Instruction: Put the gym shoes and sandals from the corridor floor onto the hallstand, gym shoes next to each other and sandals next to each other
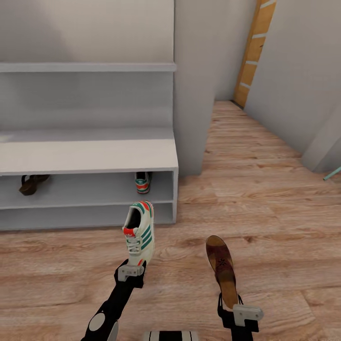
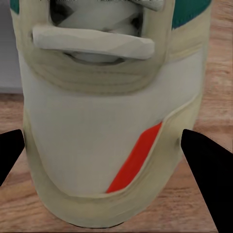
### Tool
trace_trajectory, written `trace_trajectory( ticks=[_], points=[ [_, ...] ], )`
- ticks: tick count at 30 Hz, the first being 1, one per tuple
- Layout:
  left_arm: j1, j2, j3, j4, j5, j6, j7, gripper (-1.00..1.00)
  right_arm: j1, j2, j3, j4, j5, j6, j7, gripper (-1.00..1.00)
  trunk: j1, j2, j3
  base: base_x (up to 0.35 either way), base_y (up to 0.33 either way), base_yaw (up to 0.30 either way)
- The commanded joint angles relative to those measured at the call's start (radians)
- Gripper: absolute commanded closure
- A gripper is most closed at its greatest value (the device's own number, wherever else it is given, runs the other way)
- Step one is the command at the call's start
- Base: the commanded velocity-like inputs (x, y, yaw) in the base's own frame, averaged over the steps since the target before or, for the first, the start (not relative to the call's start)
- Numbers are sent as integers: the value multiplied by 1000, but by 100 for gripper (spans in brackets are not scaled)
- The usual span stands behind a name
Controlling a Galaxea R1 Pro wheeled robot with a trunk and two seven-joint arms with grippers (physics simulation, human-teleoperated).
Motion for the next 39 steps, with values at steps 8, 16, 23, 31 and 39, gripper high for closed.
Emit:
trace_trajectory(
  ticks=[8, 16, 23, 31, 39],
  points=[
    [0, 0, 0, 0, 0, 0, 2, 100, 0, 0, 1, 0, -2, -2, 1, 100, 0, 0, 0, -73, 215, 0],
    [0, 0, 0, 1, -1, 0, 6, 100, 0, 0, 1, 0, -2, -1, 1, 100, 0, 0, 0, -20, 57, 110],
    [0, 0, 0, 1, -2, 0, 7, 100, 0, 0, 1, 0, -2, -2, 1, 100, 0, 0, 0, -4, 11, 99],
    [0, 0, 1, 2, -1, 0, 7, 100, 0, 0, 2, 0, -2, -2, 1, 100, 0, 0, 0, -2, 40, 26],
    [0, 0, 1, 2, 0, 0, 7, 100, 0, 0, 2, 0, -2, -2, 1, 100, 0, 0, 0, -38, 206, 5]
  ],
)
